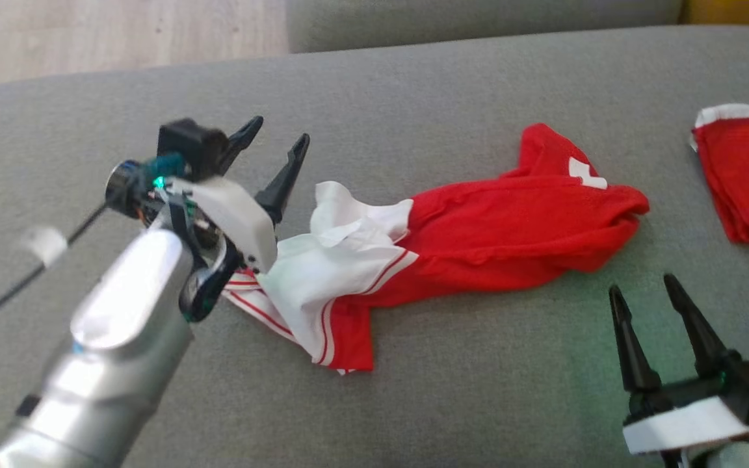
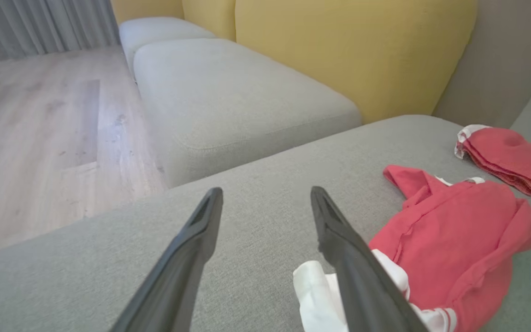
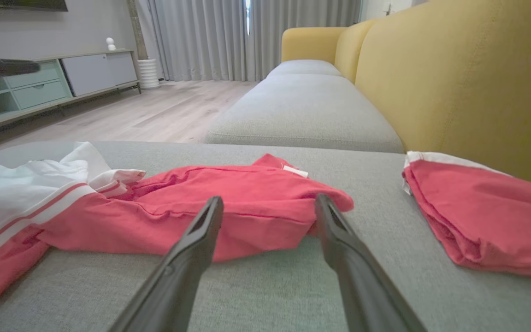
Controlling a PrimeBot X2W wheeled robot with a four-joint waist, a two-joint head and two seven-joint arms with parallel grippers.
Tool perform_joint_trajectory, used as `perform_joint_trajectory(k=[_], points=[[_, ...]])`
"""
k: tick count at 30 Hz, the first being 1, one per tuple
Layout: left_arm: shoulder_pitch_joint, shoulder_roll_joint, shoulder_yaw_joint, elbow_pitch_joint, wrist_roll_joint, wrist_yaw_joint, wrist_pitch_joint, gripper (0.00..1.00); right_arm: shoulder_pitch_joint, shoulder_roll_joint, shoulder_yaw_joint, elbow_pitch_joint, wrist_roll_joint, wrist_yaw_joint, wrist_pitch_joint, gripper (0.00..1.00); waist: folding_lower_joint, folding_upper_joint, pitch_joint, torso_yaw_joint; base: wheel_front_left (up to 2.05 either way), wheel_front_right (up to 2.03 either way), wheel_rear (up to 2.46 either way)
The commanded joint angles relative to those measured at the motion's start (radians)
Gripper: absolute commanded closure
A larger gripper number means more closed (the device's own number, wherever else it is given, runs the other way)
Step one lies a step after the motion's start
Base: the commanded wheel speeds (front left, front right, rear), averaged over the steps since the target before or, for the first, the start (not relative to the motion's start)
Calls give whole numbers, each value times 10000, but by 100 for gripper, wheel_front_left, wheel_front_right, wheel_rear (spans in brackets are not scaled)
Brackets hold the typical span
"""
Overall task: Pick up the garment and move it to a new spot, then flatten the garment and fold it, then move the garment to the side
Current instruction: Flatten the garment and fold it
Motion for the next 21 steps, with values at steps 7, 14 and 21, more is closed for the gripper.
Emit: perform_joint_trajectory(k=[7,14,21], points=[[-1224,640,-694,548,-2396,-145,1986,0,-696,-438,353,-248,220,65,-36,0,-1,0,592,-657,0,0,0],[-1330,1036,-1215,937,-3660,-147,2247,0,-834,-516,371,-205,309,65,-36,0,-1,0,820,-956,0,0,0],[-1421,1164,-1693,1048,-4480,-148,2172,8,-881,-572,366,-190,331,65,-36,0,-1,0,877,-1077,0,0,0]])
